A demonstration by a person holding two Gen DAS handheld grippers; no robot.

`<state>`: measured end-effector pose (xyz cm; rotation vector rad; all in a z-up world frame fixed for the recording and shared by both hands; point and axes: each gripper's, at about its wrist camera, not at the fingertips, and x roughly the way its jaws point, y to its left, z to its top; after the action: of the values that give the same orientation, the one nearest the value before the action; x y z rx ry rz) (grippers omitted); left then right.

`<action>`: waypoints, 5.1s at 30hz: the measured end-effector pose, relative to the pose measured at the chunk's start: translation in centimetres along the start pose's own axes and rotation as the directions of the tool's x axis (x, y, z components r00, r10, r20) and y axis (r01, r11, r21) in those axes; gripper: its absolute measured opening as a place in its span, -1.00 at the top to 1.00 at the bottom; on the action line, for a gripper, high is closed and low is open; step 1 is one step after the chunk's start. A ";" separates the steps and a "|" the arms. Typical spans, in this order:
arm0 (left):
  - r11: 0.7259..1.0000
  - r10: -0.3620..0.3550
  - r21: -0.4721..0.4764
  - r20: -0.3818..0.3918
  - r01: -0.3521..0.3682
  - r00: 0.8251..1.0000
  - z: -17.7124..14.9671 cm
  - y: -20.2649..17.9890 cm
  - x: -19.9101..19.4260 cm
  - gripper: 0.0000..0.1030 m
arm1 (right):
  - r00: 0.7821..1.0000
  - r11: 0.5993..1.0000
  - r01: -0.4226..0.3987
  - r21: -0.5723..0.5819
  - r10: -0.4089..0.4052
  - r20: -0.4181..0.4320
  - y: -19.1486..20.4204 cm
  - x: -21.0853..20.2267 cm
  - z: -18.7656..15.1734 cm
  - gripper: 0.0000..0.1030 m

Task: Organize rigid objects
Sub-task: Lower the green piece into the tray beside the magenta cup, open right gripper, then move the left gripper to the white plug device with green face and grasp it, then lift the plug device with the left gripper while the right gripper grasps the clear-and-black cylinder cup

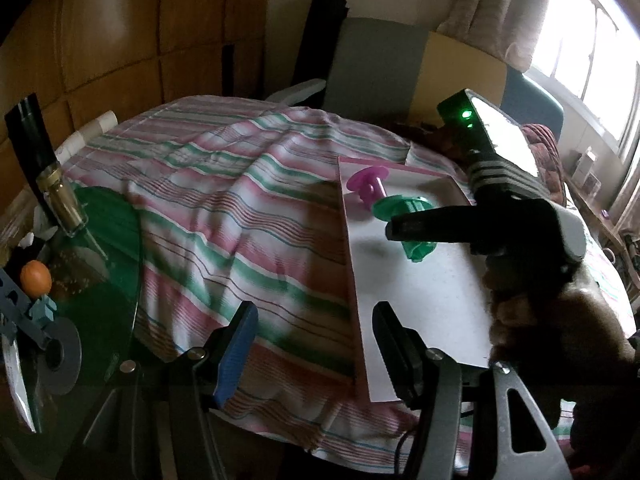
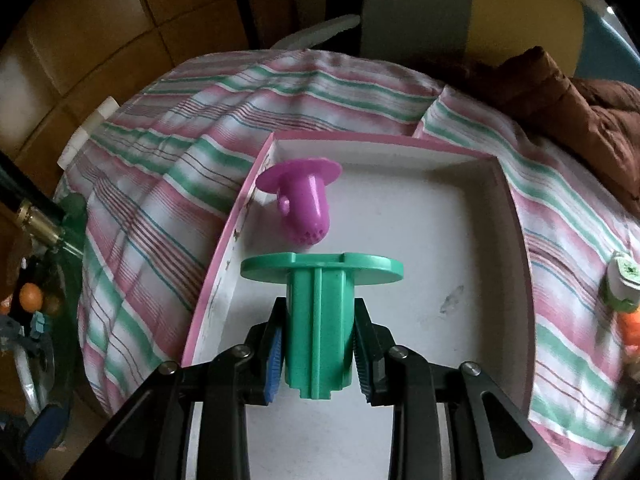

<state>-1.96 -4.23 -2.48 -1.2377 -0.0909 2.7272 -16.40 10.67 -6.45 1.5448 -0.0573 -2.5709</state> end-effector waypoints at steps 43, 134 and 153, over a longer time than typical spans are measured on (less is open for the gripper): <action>0.997 -0.074 0.020 -0.025 0.075 0.997 -0.2 -1.6 -0.3 -0.17 | 0.977 1.000 -0.006 -0.002 0.006 0.214 -4.8 -8.4 -5.2 -0.34; 0.803 -0.377 0.401 -0.232 0.441 0.897 -3.0 -30.7 9.3 -0.03 | 0.990 0.619 -0.046 0.784 -0.076 0.117 -42.0 -14.1 -17.7 -0.63; 0.818 -0.403 0.326 -0.263 0.474 0.877 -3.1 -29.9 10.2 -0.03 | 0.982 0.701 0.137 0.700 -0.188 -0.003 -40.1 -12.3 -16.7 -0.51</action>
<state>-3.06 26.92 -8.69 -1.1671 0.1524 2.0945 -0.10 52.73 -7.80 1.7144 -1.0754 -2.9200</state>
